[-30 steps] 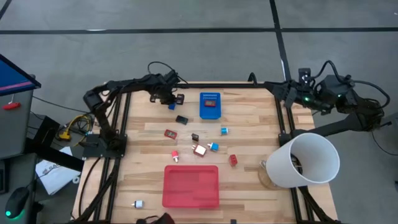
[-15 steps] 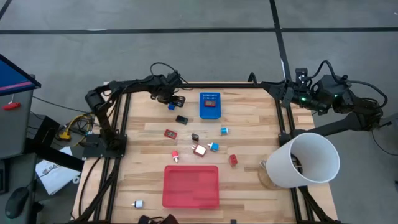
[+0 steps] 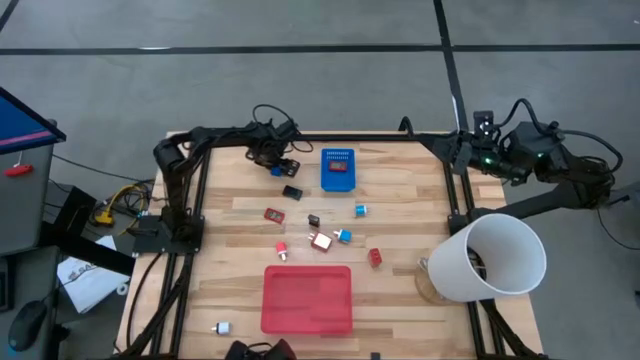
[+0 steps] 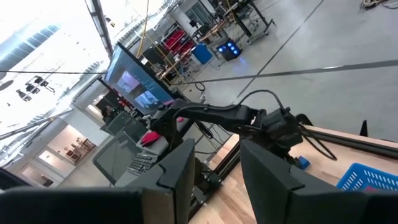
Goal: Pick & Place Office items
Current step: Put the blue digital clock into the blue bin
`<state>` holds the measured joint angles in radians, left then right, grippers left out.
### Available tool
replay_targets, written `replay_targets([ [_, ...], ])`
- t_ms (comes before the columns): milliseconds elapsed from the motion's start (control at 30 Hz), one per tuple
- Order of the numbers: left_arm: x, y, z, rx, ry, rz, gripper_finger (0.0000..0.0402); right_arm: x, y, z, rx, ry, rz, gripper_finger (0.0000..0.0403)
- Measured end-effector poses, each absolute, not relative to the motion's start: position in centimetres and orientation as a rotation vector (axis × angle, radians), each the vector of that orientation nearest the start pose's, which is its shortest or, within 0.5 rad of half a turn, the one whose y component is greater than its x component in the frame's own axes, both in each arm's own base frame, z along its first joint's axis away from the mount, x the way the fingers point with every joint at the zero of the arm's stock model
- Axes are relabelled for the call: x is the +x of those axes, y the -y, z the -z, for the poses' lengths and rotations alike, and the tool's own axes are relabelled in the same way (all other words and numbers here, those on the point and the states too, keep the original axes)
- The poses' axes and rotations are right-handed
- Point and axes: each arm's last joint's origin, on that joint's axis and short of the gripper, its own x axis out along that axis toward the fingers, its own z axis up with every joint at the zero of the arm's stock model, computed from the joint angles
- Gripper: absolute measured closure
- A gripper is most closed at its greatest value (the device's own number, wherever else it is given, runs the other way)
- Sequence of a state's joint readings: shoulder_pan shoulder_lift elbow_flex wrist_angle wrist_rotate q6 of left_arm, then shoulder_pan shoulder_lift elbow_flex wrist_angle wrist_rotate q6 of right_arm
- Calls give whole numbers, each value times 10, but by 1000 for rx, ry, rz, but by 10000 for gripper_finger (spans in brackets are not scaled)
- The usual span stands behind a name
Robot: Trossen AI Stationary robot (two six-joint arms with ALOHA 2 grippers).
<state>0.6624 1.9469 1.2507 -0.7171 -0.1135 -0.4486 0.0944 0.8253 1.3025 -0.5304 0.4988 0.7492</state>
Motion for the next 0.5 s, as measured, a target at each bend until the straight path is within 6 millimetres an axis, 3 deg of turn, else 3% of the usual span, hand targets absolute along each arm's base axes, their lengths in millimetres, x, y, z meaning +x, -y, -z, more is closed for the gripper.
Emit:
replay_targets([
  [167,281,-224,-138,-773,-1244,-972,178,125,2,-458,726,103,404,280],
  [333,279,-224,-140,-760,-1246,-996,255,125,2,-458,726,103,404,280],
  [500,277,-223,-154,-733,-1219,-970,256,125,2,-458,723,103,404,280],
])
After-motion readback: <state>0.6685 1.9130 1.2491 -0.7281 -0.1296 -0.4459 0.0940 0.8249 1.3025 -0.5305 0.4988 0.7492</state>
